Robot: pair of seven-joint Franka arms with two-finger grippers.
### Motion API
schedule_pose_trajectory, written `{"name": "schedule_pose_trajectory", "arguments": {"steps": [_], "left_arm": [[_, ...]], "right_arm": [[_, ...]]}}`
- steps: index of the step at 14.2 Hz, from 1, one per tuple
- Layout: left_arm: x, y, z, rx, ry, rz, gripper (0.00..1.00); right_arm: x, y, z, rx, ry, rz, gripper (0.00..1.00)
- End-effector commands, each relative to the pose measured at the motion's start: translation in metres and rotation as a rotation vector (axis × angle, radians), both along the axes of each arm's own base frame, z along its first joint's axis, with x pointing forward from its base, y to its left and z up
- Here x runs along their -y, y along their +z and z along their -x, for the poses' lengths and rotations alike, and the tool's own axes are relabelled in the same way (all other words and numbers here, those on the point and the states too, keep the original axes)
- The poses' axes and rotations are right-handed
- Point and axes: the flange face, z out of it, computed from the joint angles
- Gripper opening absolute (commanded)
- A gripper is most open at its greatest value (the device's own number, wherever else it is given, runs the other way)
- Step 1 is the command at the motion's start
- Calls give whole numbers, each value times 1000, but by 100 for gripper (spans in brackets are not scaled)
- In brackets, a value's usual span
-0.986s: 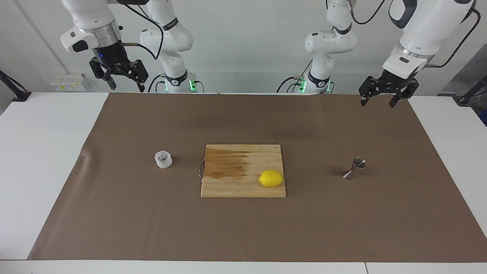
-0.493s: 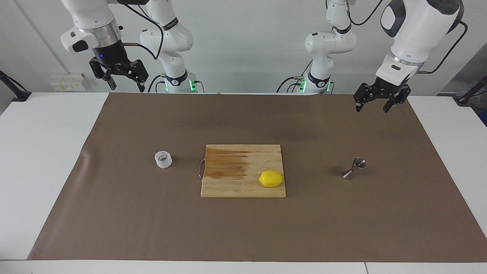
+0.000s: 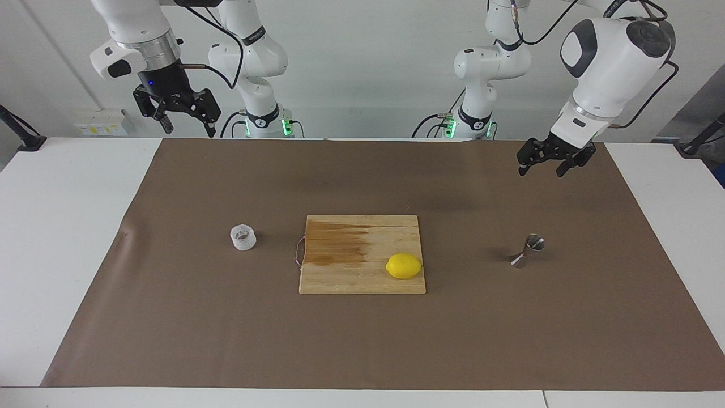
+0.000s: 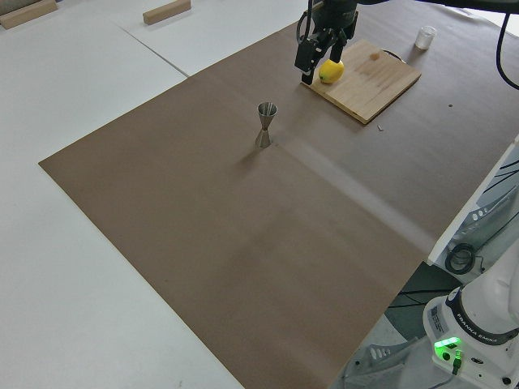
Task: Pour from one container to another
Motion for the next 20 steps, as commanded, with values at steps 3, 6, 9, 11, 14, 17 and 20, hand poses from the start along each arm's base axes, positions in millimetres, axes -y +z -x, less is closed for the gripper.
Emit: {"name": "schedule_pose_trajectory", "arguments": {"steps": [3, 6, 9, 11, 14, 17, 20], "left_arm": [[-15, -35, -19, -106, 84, 134, 100], [-23, -60, -25, -170, 106, 156, 100], [-25, -69, -26, -200, 130, 205, 100], [-29, -78, -19, -300, 145, 266, 100], [-29, -90, -25, -372, 200, 316, 100], [-42, -113, -43, -577, 399, 343, 100], [-63, -132, -57, -679, 466, 379, 100]], "right_arm": [[4, 0, 3, -4, 10, 0, 100], [4, 0, 3, -4, 10, 0, 100], [4, 0, 3, -4, 10, -2, 100], [4, 0, 3, -4, 10, -2, 100], [4, 3, 5, 0, 10, -2, 100], [4, 3, 5, 0, 12, 0, 100], [4, 3, 5, 0, 10, -2, 100]]}}
